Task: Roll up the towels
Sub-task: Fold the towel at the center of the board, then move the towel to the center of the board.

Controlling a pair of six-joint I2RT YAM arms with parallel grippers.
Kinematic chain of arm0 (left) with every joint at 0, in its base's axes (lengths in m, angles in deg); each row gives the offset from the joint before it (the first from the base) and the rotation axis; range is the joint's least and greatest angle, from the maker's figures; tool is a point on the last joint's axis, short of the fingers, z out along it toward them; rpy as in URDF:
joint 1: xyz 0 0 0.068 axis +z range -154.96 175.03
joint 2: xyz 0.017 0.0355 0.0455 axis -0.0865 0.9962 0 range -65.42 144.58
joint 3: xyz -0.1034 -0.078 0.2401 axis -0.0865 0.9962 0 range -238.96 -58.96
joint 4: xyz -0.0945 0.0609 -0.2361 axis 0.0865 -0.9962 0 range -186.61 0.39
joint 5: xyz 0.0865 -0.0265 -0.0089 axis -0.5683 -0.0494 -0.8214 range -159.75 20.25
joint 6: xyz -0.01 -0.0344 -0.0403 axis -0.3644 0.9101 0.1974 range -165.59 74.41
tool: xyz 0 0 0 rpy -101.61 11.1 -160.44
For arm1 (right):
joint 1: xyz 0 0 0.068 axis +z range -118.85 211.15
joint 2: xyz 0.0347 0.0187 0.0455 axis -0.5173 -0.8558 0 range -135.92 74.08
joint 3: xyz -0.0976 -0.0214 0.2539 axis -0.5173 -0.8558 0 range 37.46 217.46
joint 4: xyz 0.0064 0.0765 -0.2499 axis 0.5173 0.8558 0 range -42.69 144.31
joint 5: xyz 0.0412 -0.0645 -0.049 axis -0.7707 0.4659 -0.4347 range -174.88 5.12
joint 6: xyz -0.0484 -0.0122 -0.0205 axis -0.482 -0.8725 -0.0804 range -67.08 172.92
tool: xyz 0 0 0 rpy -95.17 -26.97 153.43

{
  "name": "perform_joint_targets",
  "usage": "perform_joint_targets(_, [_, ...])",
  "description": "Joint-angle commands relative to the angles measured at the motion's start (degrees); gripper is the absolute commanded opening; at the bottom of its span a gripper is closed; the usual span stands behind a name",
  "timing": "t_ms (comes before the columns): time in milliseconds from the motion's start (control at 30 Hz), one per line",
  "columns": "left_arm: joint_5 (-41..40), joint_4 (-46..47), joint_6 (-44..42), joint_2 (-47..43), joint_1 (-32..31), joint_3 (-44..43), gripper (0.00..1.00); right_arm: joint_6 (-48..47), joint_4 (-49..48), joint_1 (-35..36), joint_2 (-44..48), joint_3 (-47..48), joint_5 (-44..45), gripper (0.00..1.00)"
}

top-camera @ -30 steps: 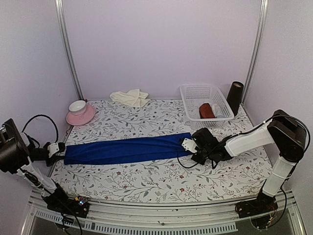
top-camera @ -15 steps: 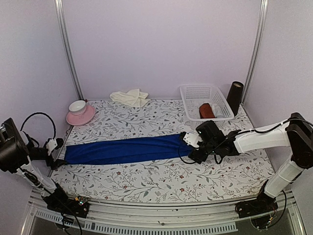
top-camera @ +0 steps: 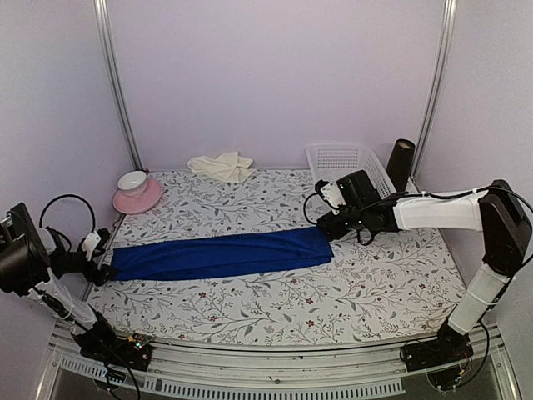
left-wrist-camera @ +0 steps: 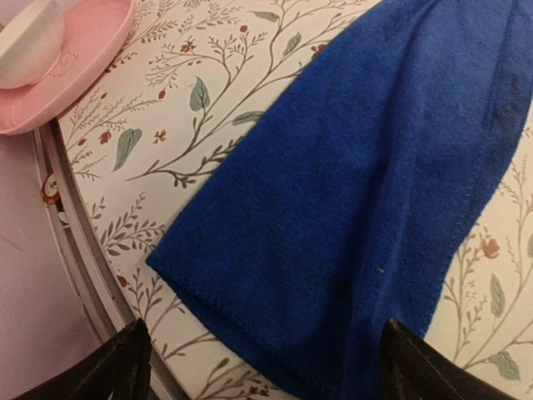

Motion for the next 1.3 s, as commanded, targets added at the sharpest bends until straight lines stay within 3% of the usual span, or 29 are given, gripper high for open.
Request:
perform_joint_targets(0, [-5.28, 25.23, 16.91, -1.06, -5.45, -0.47, 0.94, 13.00, 2.37, -0.57, -7.59, 5.27, -0.18, 0.72])
perform_joint_targets(267, [-11.81, 35.28, 30.05, -5.71, -9.91, 3.75, 0.94, 25.34, 1.78, -0.66, -13.27, 6.48, 5.01, 0.66])
perform_joint_targets(567, [-14.85, 38.52, 35.01, -7.36, -12.33, 6.63, 0.97, 26.97, 1.99, -0.54, -18.42, 6.04, 7.19, 0.52])
perform_joint_targets(1000, [-18.73, 36.68, 36.86, -10.61, -18.76, 5.26, 0.97, 30.66, 19.43, 3.85, -16.39, 4.56, 19.49, 0.52])
perform_joint_targets(1267, [-18.95, 33.31, 35.28, -12.56, -24.61, 4.28, 0.97, 36.01, 31.05, 3.53, -10.00, -0.38, 22.27, 0.60])
